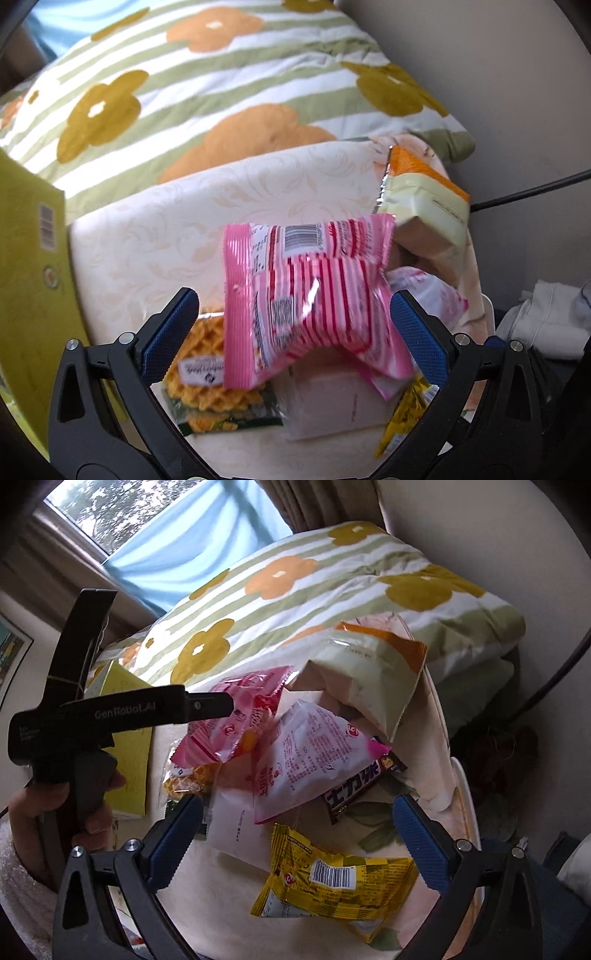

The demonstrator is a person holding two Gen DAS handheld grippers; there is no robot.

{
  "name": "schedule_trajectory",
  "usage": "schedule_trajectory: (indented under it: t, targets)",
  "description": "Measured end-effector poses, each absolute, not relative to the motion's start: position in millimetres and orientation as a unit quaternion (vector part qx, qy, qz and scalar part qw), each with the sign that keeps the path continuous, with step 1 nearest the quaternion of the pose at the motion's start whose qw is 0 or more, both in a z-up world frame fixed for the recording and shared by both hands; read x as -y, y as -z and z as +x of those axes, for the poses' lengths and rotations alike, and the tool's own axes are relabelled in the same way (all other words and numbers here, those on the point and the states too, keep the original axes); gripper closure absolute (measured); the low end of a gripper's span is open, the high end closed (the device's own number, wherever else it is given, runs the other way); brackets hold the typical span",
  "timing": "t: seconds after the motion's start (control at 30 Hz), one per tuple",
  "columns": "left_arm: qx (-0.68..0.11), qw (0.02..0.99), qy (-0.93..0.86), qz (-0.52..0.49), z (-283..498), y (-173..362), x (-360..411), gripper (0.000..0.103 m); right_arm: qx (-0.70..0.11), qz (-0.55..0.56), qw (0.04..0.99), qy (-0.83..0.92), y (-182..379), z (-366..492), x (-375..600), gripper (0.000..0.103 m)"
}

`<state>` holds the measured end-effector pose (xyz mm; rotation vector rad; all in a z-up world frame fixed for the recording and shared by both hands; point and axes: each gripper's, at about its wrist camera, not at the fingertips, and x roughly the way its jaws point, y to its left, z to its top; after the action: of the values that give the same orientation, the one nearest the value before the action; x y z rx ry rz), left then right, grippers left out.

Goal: Organize snacks
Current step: 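Grasp a pink wafer pack with the left gripper while the right grasps a pink-white bag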

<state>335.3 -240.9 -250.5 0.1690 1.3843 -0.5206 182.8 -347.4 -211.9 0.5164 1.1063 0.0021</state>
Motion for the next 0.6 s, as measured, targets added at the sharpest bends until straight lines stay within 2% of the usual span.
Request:
schedule_trajectory:
  t: [0.3,0.37,0.47,0.6]
  targets:
    - [-0.659,0.703,0.255,0.086,347,281,251,0.001,-0.516,0.271,0.812,0.027,233,198,346,0.002]
    - [-0.668,0.695,0.258,0.072,348,288,247,0.008,-0.514,0.267,0.814,0.032,235,200,343,0.003]
    - [-0.675,0.685,0.270,0.039,350,293,239,0.030,-0.508,0.265,0.818,0.037,236,203,342,0.006]
    - [-0.665,0.690,0.282,0.049,347,291,240,0.033,-0.505,0.265,0.820,0.046,239,207,343,0.008]
